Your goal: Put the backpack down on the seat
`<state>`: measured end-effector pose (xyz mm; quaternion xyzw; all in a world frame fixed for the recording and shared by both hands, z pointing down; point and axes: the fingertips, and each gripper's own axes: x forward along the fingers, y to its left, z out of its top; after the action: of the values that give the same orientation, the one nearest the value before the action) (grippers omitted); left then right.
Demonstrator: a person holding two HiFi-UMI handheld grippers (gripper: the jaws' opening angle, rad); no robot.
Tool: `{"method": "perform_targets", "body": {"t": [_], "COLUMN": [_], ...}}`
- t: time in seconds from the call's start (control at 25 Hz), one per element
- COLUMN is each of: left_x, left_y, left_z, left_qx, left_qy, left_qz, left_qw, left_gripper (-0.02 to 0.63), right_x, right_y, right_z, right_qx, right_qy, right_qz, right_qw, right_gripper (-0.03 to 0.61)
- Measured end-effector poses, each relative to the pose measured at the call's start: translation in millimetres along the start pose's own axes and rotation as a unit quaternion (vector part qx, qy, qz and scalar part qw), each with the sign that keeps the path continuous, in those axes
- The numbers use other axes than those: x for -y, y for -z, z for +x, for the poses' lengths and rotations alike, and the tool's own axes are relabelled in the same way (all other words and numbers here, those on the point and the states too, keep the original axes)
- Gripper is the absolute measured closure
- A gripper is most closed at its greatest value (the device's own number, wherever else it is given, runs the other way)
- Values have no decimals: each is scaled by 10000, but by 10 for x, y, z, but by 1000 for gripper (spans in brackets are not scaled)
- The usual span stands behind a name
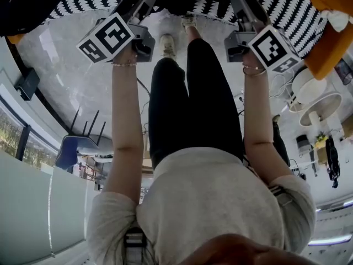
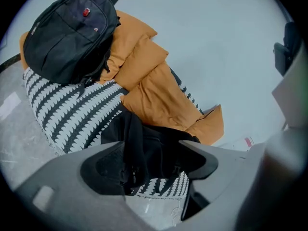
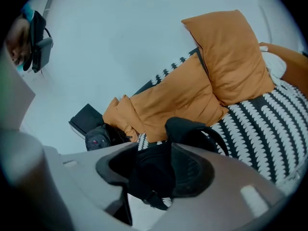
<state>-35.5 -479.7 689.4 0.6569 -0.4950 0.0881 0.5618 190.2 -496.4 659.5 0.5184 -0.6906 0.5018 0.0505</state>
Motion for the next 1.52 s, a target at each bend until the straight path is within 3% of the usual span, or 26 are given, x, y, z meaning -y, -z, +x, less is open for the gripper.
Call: {"method": "perform_targets", "body": {"t": [0.36, 0.6, 0.68, 0.92, 1.08, 1.2, 1.36, 1.52], "left_x": [165, 456, 621, 931, 1150, 1300, 1486, 1798], "left_y": [113, 136, 212, 506, 594, 594, 679, 724], "left_z": [-545, -997, -1134, -1629, -2143, -2607, -3342, -3741], "left_qx": [234, 613, 655, 556, 704, 862, 1298, 1512], "left_qy": [199, 862, 1037, 1676, 2218, 2619, 3185, 3605], "left_qz": [103, -220, -62, 610, 1187, 1529, 1813, 2278], "left_qw": [9995, 9941, 9924, 9824, 9653, 9490, 9213, 8918], "left_gripper": [284, 285, 285, 287, 300, 322, 479, 564], "right_x": [-431, -823, -959, -1474, -1866, -2224, -2714, -3069], "right_y": [84, 213, 214, 405, 558, 687, 983, 967], "right_z": [-312, -627, -829, -1382, -1773, -2024, -2514, -2913], "right_qx": [199, 297, 407, 852, 1065, 1150, 1266, 1453], "right_qy": [-554, -1051, -1287, -1828, -2052, -2170, -2282, -2687], "right_qz": [-226, -287, -297, -499, -866, -1075, -1322, -1353], "right_qw": [9980, 9936, 9904, 9782, 9690, 9634, 9563, 9425], "right_gripper": [362, 376, 381, 493, 566, 575, 575, 575]}}
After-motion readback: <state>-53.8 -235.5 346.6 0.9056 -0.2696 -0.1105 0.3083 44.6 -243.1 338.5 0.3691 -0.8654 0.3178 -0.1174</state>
